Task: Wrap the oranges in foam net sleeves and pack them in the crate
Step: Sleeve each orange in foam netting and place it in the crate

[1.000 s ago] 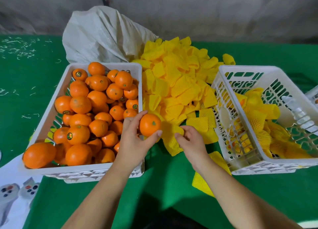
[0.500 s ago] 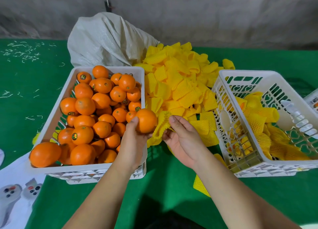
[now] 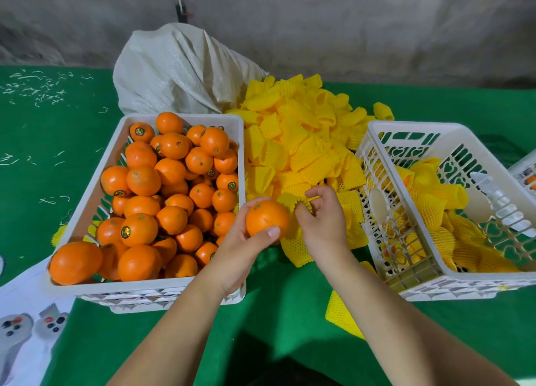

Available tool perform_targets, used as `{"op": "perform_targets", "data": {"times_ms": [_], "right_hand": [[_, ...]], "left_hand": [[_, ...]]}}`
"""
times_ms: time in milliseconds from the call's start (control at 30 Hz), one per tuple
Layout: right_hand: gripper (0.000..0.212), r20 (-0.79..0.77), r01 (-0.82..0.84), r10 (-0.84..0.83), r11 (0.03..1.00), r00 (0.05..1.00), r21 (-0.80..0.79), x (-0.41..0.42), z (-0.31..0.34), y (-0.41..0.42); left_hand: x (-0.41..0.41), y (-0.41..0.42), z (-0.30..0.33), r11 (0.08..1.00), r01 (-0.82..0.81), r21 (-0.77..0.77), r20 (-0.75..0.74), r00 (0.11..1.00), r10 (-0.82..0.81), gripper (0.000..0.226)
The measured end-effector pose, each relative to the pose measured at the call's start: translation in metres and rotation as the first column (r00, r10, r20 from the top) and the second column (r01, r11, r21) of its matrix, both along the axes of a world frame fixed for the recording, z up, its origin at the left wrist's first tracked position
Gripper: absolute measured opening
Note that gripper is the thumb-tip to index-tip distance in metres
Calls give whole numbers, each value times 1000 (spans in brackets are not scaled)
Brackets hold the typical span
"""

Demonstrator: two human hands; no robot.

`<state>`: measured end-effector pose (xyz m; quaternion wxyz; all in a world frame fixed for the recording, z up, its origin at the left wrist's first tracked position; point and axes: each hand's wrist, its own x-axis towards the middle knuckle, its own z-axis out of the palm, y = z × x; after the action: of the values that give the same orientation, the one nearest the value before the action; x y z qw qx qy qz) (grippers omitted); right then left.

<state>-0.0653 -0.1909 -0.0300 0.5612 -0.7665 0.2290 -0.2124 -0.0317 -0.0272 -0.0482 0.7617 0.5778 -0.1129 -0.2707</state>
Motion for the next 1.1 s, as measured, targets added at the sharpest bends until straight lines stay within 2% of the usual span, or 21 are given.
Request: {"op": "perform_targets", "data": {"times_ms": [100,167,333,433,533,633,700,833,900,1000,1100], "right_hand": [[34,-20,-13,8,975,1000,-222,6,-3,-4],[38,-39,-55,46,961,998,-270,10,-3,-7],[14,-86,-248,237,957,968,-152,11,11,-25],[10,-83,-333,323,909,943,-249,3,22,-24],[9,5,-300,327,872,945,-388,-8,29,-14],[10,110,-236,325,844,939,-481,-16,31,-3],[12,132,-244,364,811,922,-532,-21,29,3],[14,126,-269,404,780,906,-565,-27,24,1],[15,110,-279,414,764,904,-582,-26,24,-4],[17,91,-303,468,697,879,-650,-27,25,-2],[18,136,-300,540,640,831,-707,-29,27,12]], "left_hand": [[1,5,4,976,197,96,114,972,-207,71],[3,5,5,965,233,123,116,962,-247,70],[10,-1,1,997,69,27,-53,996,-67,78],[11,-6,1,997,-70,32,-73,995,73,79],[5,-15,1,977,-147,156,35,989,144,85],[0,-24,-3,963,-210,169,85,976,198,65],[-2,-29,-4,960,-246,137,79,968,237,61],[-4,-28,-5,967,-254,11,28,967,254,76],[-5,-28,-2,951,-307,-34,-2,952,307,72],[-9,-31,-2,877,-476,-71,-38,880,474,65],[-12,-32,-6,865,-491,-102,-66,871,487,61]]}}
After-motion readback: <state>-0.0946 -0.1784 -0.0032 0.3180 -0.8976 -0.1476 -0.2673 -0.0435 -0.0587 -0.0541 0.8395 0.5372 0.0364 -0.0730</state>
